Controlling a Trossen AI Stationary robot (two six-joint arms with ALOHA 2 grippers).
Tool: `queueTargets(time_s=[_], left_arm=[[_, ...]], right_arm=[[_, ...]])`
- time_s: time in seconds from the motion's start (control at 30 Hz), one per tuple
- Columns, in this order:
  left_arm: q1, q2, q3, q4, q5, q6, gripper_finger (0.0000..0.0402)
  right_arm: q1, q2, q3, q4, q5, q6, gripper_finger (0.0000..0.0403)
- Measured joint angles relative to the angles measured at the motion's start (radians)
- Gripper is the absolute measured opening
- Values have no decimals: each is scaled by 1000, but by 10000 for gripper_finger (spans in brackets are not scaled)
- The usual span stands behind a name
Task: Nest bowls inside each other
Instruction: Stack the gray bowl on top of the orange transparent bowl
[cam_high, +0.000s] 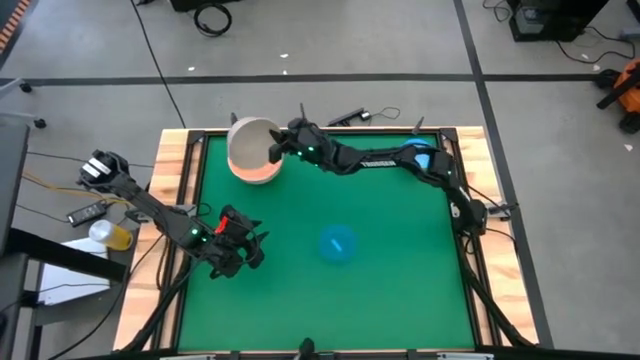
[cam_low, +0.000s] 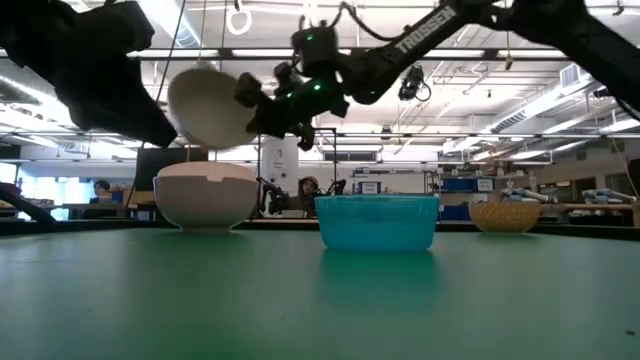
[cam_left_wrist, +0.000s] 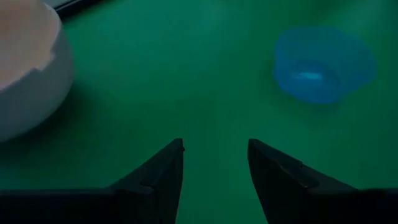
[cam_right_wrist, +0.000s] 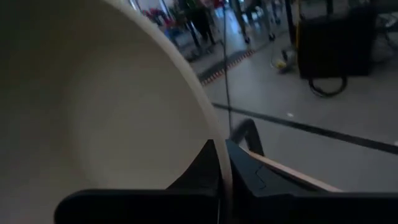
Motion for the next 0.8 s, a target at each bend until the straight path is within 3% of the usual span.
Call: queueTargets(time_s=[0.2,0.43,0.8], left_arm=[[-2,5,0,-10,9,-3,181],[-2,4,0,-19,52,-3,181],[-1,3,0,-30,52,-20,181]], right_arm=[[-18,109,159,-162,-29,90,28],[-36,121,203,-365,-33,211,64],[-82,71,203,-395,-239,217,146]])
